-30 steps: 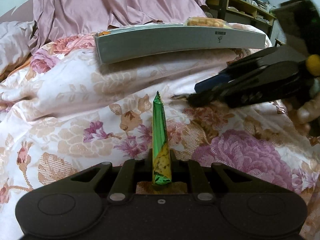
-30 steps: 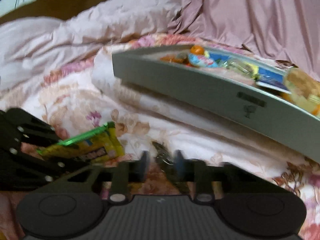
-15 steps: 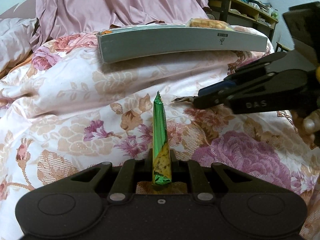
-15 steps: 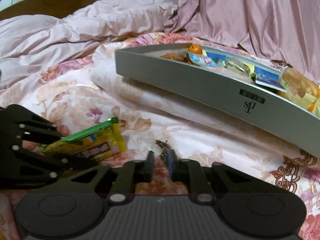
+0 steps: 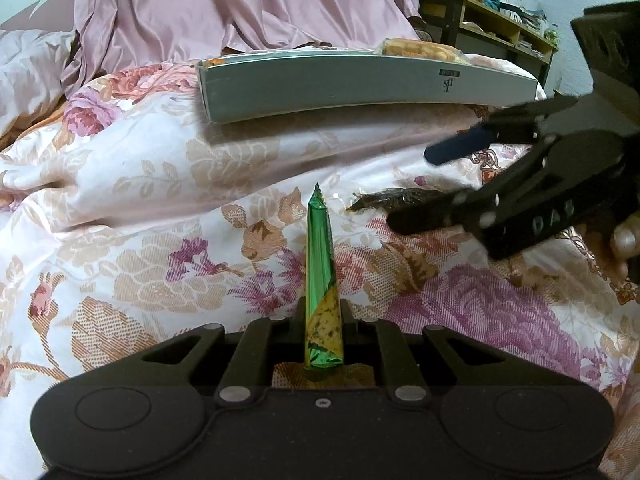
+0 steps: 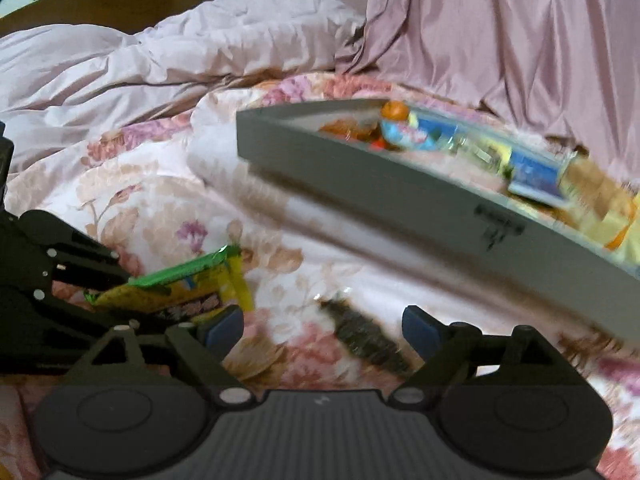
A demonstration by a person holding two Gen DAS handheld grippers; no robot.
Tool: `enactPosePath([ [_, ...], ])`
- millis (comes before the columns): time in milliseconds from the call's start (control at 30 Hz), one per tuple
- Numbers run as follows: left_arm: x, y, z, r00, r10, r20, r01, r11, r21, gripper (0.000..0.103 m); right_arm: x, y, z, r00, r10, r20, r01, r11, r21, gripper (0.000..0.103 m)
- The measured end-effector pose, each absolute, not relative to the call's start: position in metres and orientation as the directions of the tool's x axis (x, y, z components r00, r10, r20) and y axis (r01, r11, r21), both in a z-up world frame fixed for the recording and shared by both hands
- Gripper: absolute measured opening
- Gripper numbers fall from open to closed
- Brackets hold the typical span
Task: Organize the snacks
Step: 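Grasp the dark brown packet with the right tool while the left tool holds the green packet, then carry the yellow-green packet and the dark brown packet over the grey tray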
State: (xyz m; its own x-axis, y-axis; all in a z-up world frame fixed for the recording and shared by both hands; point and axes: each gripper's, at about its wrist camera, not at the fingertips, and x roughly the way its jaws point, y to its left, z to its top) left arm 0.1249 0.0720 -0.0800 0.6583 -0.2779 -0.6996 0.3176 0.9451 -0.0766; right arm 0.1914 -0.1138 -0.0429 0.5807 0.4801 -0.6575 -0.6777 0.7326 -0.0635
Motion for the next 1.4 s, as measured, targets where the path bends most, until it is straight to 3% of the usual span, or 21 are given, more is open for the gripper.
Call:
enactPosePath([
  [167,0.126,0.073,-0.08,0.658,-0.28,-0.699,0.317,0.945,-0.081,0.014,0.219,-0.108,-0.059,0.537,0.422,-0.73,-0.699,0.707,-0.106,0.089],
  [267,0.126,0.074,-0.081,0.657,-0.282,-0.699,0.316,0.945,-0.084,0.014,0.232,-0.114,-0.077,0.479,0.441,-0.759,-0.711,0.702,-0.041,0.085],
  [333,0.126,0.075,-0.081,0.657,-0.284,-0.699,0.316,0.945,-0.087,0.014,0.229,-0.12,-0.075,0.476,0.483,-0.735,-0.713,0.701,-0.001,0.049],
  [867,0.117,0.063,-0.063,0.698,-0.285,-0.657,0.312,0.947,-0.079,0.013,0.134,-0.171,-0.027,0.569,0.599,-0.564,-0.596,0.773,0.22,0.048],
  [1400,0.087,0.031,0.004,0.784,-0.287,-0.55,0.294,0.953,-0.078,0.013,0.095,-0.2,0.039,0.661,0.607,-0.441,-0.564,0.79,0.242,0.049],
])
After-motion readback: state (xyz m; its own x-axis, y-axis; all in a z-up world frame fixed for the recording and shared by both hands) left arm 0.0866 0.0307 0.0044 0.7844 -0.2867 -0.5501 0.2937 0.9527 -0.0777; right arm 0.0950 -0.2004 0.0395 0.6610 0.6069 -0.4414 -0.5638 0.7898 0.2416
